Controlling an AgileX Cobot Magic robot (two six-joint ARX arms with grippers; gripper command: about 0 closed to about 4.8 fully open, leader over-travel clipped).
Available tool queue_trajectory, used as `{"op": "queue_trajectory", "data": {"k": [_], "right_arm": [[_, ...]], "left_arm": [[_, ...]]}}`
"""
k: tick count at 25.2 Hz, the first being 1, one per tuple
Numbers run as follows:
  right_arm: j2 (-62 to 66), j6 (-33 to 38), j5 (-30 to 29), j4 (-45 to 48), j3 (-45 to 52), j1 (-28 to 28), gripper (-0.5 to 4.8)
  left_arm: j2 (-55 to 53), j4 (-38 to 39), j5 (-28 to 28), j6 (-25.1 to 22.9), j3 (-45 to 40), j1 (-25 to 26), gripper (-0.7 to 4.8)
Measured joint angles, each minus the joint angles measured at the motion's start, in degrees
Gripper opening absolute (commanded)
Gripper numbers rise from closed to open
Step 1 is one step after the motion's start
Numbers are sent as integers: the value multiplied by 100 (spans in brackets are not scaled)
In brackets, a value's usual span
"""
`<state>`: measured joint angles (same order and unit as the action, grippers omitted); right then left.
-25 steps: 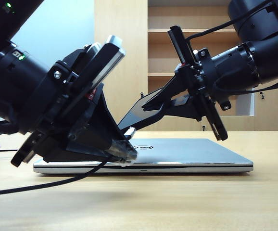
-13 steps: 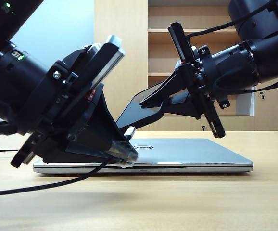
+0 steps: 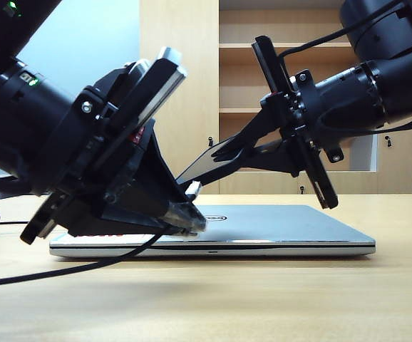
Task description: Pick up the charging cable and the phone, plug the charging cable into the charging port on the phone, and finally place them back on the table.
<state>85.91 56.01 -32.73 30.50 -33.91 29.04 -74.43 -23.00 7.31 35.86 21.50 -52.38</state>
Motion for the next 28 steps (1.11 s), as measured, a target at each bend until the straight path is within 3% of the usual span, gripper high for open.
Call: {"op": "queue_trajectory", "data": {"k": [7,20,28], "right_arm": [[0,378,39,7,0,0,-6],[2,380,192,210,2,-72,-6],[2,144,-9,203,2,-72,-6]], "left_arm": [[2,-35,-4,0,0,0,-6],[2,-39,-33,0,2,2,-6],[2,-39,-33,0,2,2,-6]]}}
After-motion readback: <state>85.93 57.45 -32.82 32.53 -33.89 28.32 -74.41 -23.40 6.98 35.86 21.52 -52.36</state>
